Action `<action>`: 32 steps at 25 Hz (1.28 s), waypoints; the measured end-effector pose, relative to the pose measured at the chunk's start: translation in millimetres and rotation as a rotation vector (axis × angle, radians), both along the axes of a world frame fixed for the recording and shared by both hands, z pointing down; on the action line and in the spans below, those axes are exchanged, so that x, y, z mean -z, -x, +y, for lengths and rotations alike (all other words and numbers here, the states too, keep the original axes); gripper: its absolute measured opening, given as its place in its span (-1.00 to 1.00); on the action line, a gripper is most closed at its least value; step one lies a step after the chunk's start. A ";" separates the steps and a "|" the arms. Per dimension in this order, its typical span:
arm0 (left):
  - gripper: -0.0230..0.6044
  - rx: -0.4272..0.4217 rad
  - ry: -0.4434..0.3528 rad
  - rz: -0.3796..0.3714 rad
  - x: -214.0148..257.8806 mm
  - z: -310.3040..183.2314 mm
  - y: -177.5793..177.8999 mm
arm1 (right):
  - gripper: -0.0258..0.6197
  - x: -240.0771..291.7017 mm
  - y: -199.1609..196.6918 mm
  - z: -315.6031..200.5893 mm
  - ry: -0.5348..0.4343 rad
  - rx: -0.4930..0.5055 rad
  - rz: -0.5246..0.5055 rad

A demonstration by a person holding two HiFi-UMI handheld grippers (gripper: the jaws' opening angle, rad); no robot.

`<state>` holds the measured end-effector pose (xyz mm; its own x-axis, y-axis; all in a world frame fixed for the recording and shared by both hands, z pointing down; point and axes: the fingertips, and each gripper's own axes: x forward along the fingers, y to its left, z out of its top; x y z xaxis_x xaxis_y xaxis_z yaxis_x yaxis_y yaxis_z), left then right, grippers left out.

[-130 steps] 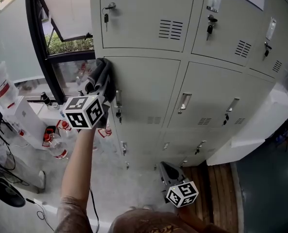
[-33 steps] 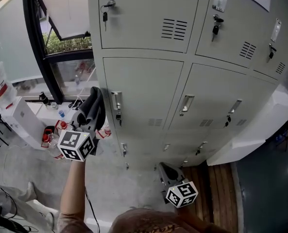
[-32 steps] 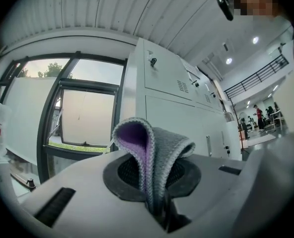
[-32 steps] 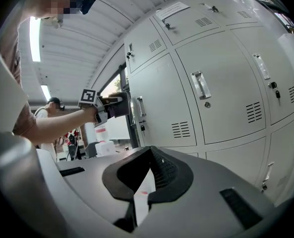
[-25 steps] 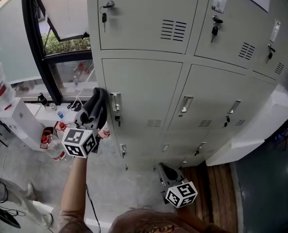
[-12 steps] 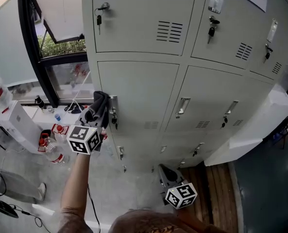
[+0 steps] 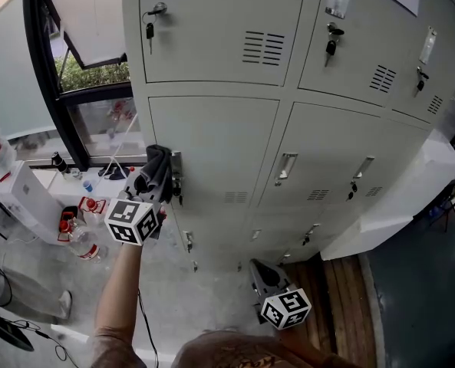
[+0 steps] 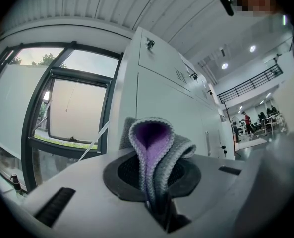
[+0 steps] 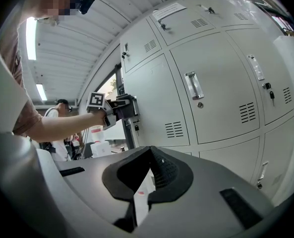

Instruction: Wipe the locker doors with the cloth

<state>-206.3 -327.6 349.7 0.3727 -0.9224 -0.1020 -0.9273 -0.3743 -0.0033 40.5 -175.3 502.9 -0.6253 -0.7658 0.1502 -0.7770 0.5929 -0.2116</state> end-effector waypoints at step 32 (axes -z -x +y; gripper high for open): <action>-0.79 -0.269 0.021 -0.036 -16.8 -23.9 -165.3 | -0.92 -1.5 -42.5 9.1 0.010 -0.129 0.016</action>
